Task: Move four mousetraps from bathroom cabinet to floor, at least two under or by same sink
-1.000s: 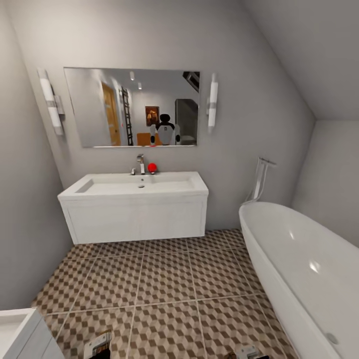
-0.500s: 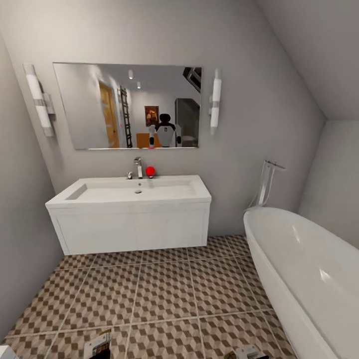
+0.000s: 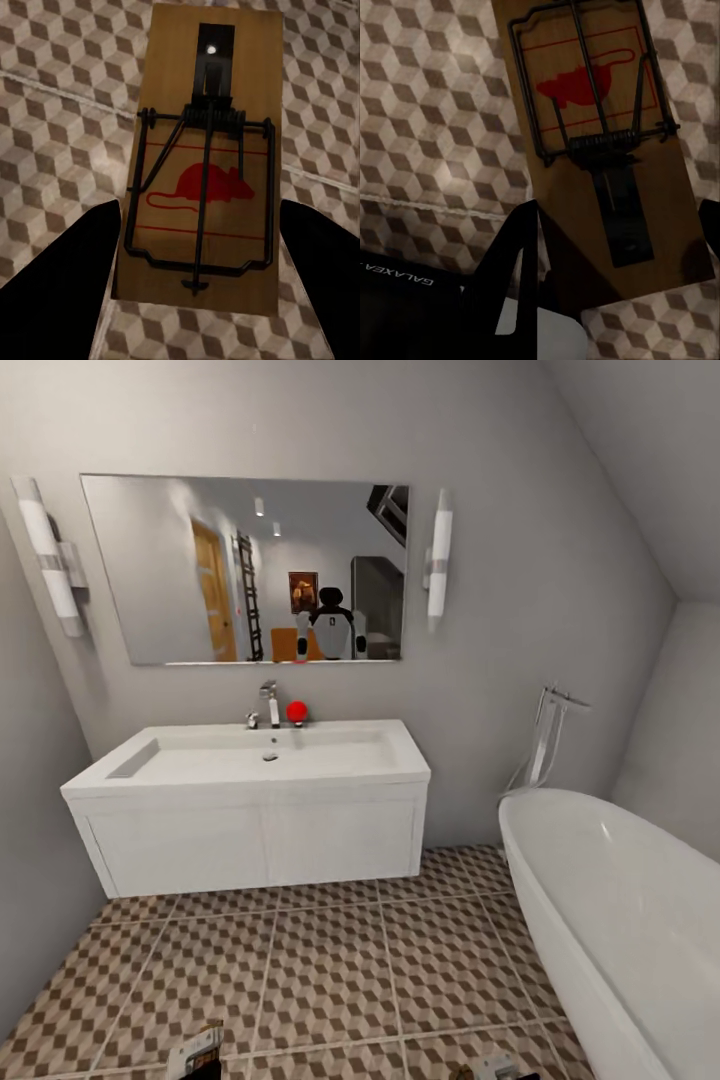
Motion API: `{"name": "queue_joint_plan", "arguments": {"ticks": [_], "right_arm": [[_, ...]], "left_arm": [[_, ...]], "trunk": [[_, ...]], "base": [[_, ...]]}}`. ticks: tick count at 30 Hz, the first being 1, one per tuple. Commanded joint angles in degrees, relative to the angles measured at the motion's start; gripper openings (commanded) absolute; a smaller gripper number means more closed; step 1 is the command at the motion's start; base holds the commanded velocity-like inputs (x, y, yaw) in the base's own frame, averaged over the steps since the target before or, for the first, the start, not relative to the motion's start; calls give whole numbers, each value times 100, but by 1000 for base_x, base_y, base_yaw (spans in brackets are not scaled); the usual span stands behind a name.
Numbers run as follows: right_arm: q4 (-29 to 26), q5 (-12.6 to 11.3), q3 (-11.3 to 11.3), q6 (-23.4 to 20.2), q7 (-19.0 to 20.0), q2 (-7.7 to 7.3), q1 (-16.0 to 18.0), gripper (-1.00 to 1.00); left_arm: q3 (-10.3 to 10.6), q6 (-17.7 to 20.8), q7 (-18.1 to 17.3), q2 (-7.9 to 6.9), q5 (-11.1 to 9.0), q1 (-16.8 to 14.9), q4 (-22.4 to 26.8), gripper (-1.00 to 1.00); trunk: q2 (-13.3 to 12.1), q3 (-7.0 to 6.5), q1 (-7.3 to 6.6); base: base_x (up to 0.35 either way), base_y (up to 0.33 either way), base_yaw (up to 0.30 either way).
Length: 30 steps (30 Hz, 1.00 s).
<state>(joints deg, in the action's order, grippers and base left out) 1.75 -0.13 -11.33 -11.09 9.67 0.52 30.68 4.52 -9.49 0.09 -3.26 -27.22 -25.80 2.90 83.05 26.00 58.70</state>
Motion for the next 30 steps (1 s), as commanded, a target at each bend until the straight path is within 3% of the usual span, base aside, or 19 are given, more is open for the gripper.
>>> {"name": "queue_joint_plan", "arguments": {"ticks": [1,7,24,30], "right_arm": [[9,-14,-35,-7,22,1,8,-100],[9,-14,-35,-7,19,7,8,-100],[9,-38,-35,-9,12,-6,8,-100],[9,-54,-30,-12,2,-18,8,-100]], "left_arm": [[48,-17,0,-2,-47,-4,-5,-100],[47,-17,1,-3,-47,-4,-7,-100],[41,-18,8,-2,-45,-4,-5,-100],[76,-26,-13,-4,-21,-4,-1,-100]], "trunk": [[3,6,3],[3,6,3],[3,6,3],[3,6,3]], "base": [[323,0,0],[323,0,84],[321,0,222],[84,0,23]]}}
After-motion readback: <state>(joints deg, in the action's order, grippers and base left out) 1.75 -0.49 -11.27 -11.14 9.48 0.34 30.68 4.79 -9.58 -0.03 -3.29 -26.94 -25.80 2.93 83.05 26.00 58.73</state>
